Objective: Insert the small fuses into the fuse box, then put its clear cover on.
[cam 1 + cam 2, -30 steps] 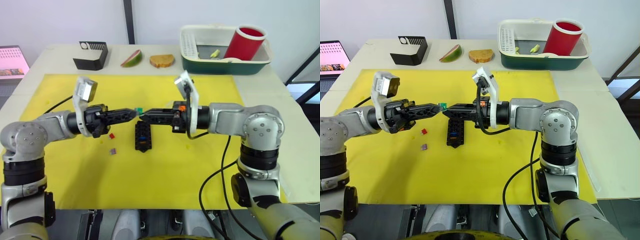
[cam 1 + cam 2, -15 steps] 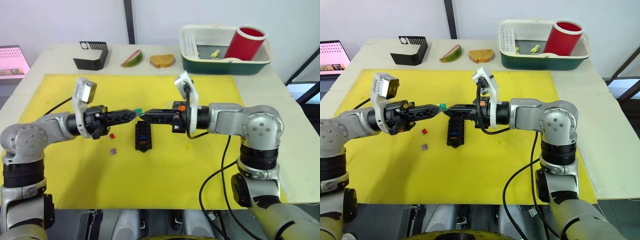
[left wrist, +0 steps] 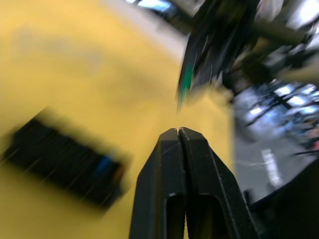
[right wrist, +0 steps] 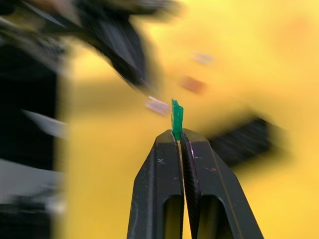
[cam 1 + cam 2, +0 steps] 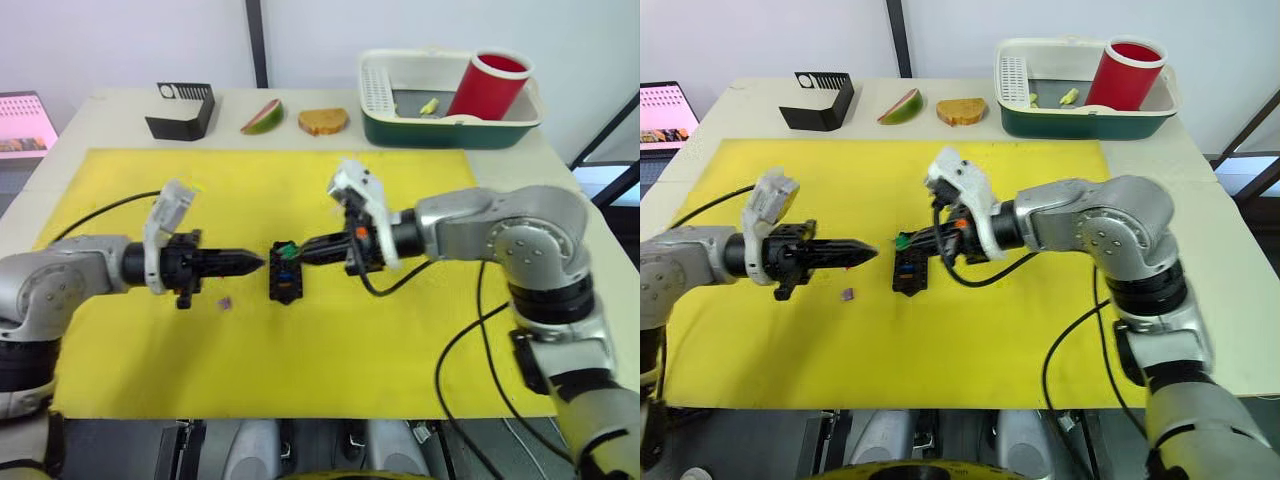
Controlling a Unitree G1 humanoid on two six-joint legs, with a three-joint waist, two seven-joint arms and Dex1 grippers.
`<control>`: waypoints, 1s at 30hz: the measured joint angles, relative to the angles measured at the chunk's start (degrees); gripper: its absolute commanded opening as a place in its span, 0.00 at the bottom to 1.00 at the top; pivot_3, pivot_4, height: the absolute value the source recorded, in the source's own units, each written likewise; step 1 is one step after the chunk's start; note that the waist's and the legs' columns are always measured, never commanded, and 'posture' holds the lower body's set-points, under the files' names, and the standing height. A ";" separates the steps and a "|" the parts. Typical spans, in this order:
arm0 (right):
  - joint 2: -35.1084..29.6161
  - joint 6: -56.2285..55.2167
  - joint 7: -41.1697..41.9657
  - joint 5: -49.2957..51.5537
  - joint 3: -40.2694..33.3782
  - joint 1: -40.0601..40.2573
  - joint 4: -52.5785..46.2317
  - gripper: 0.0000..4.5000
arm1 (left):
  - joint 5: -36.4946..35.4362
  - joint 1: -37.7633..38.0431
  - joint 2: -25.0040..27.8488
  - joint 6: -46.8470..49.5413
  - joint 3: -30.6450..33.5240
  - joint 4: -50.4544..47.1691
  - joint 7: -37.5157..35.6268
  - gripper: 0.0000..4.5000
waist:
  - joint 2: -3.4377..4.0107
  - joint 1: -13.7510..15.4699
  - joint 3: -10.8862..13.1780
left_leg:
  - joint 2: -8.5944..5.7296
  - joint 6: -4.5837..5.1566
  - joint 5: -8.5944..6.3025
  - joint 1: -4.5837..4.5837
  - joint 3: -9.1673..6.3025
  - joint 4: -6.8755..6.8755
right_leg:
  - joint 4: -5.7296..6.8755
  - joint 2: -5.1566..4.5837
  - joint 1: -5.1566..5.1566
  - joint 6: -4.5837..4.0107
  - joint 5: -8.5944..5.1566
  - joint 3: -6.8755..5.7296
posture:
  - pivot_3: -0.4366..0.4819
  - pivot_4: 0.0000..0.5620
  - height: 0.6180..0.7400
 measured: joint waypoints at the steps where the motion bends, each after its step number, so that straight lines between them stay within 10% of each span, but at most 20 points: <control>1: -1.12 -1.33 1.62 -2.08 1.48 -1.17 0.50 0.00 | 1.92 0.11 0.73 -1.90 -0.91 0.61 -1.24 0.00 | 0.00 0.05 0.00 | 0.01 0.09 -0.06 -0.01 -0.01 0.00 | -0.01 0.01 0.00 0.00 0.00 -0.01 | 0.48 0.27 1.00; 12: -4.18 -17.85 23.46 -24.32 24.59 -17.11 8.45 0.00 | 16.43 -3.02 1.24 -16.77 -7.56 6.40 -6.74 0.00 | 0.02 0.07 0.02 | 0.02 0.02 -0.01 -0.11 0.07 -0.03 | -0.10 -0.02 -0.09 0.02 0.01 -0.02 | 0.48 0.27 1.00; 30: 8.40 -23.11 33.58 -43.29 36.51 -21.15 20.11 0.00 | 23.10 -3.02 -2.28 -21.46 -12.13 4.48 -7.69 0.00 | 0.02 -0.07 0.02 | 0.03 -0.07 0.04 -0.11 0.11 0.00 | -0.03 -0.03 -0.09 0.03 0.01 -0.04 | 0.48 0.27 1.00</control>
